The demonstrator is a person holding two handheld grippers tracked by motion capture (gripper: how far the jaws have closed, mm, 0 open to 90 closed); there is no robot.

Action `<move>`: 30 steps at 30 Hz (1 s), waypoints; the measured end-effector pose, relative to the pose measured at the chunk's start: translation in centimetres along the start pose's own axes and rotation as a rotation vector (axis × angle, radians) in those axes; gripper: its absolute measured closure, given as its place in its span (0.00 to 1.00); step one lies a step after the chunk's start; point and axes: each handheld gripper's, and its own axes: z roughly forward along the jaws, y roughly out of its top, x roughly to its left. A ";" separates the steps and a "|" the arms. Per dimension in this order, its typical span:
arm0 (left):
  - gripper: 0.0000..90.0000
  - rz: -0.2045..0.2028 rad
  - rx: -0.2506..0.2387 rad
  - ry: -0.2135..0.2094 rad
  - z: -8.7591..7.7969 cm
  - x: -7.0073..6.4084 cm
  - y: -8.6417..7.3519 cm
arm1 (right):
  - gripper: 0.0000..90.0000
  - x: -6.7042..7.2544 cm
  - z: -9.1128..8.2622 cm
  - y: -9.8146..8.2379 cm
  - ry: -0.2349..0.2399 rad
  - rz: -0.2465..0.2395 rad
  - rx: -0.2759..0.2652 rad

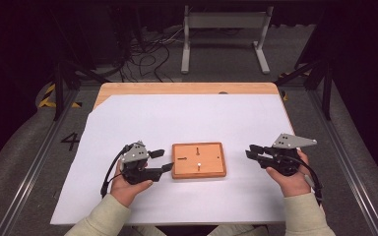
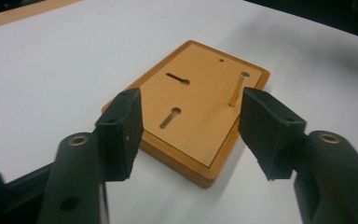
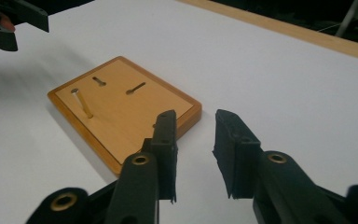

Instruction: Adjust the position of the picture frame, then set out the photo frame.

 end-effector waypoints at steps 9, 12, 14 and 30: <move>0.42 0.016 -0.038 -0.012 1.7 -0.7 1.2 | 0.62 -0.7 -0.1 -0.6 -0.021 0.049 -0.018; 0.42 0.017 -0.022 -0.032 2.4 -1.1 1.5 | 0.61 -0.7 -0.1 -0.6 -0.023 0.050 -0.012; 0.42 0.015 -0.022 -0.030 3.0 -1.4 1.6 | 0.61 -0.7 0.0 -0.6 -0.026 0.048 -0.007; 0.53 0.024 0.017 -0.079 6.6 -2.6 1.5 | 0.61 -0.7 -0.2 -0.8 -0.041 0.057 0.004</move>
